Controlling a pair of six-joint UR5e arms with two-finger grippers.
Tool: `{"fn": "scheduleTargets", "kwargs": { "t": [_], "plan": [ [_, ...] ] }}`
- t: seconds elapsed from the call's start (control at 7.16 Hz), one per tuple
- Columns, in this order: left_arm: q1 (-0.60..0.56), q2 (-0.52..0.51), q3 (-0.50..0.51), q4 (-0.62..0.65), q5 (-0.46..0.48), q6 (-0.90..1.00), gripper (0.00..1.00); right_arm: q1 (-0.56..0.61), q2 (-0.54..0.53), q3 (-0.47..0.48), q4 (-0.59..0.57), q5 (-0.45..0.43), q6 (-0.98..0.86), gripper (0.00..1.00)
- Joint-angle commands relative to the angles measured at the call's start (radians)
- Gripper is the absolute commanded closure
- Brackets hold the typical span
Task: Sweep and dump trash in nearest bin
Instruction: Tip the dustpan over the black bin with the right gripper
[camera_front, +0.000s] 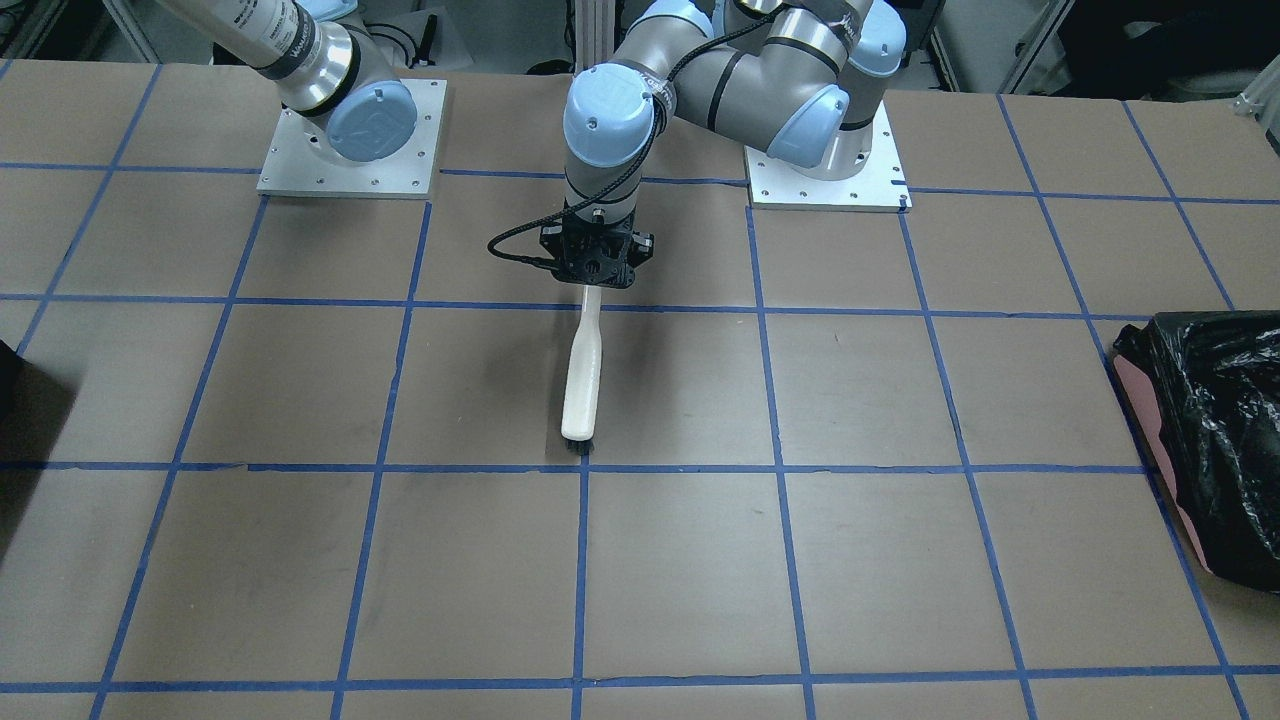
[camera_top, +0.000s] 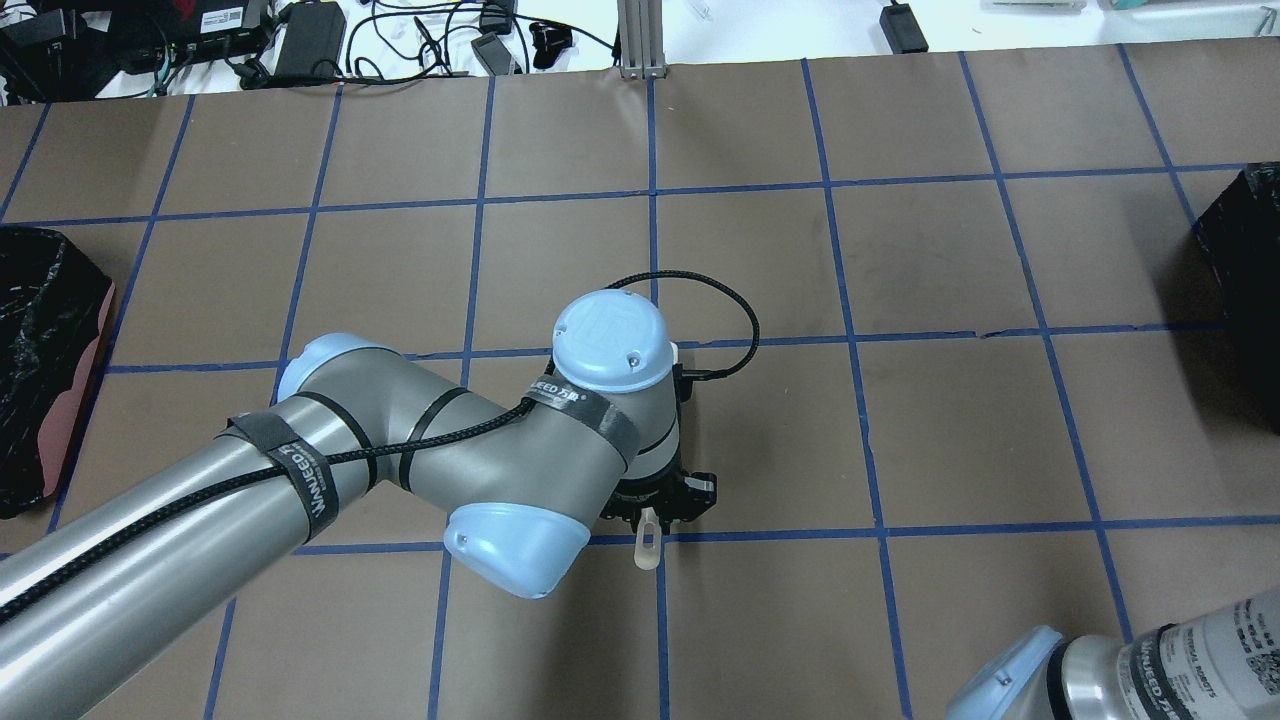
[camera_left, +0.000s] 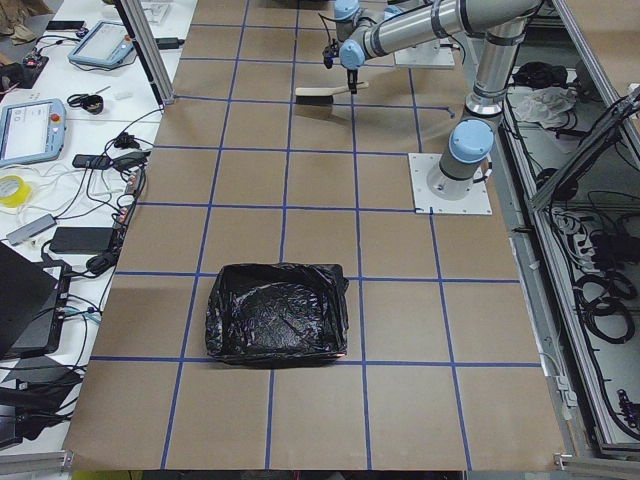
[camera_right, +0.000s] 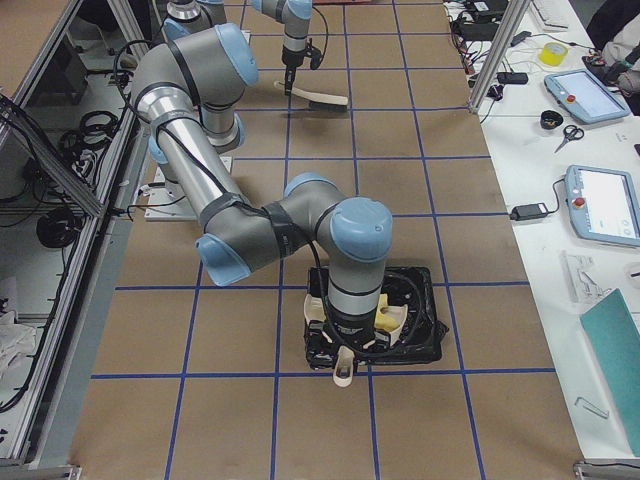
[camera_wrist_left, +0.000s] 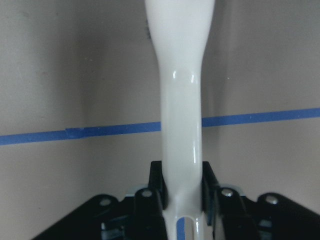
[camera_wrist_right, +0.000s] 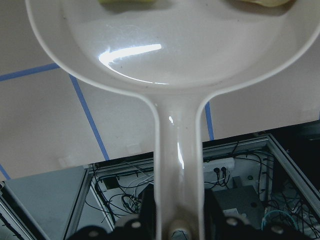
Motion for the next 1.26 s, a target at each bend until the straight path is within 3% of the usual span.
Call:
{"fn": "scheduleTargets", "kwargs": {
  "t": [0.0, 0.28, 0.42, 0.56, 0.98, 1.12],
  "plan": [
    [0.0, 0.009, 0.002, 0.0, -0.002, 0.003, 0.67, 0.039, 0.001, 0.007, -0.033, -0.04, 0.016, 1.0],
    [0.0, 0.003, -0.003, 0.0, 0.004, 0.006, 0.67, 0.081, -0.003, 0.011, -0.112, -0.139, 0.046, 1.0],
    [0.001, 0.0, -0.003, -0.002, 0.004, 0.005, 0.55, 0.104, -0.003, 0.013, -0.159, -0.183, 0.066, 1.0],
    [0.001, -0.005, -0.003, -0.002, 0.004, 0.002, 0.49, 0.107, -0.005, 0.013, -0.169, -0.184, 0.062, 1.0],
    [0.003, -0.005, -0.001, -0.004, 0.009, 0.018, 0.43, 0.157, -0.028, 0.071, -0.254, -0.258, 0.096, 1.0],
    [0.011, 0.006, 0.01, -0.004, 0.01, 0.019, 0.33, 0.157, -0.055, 0.112, -0.279, -0.26, 0.1, 1.0]
  ]
}}
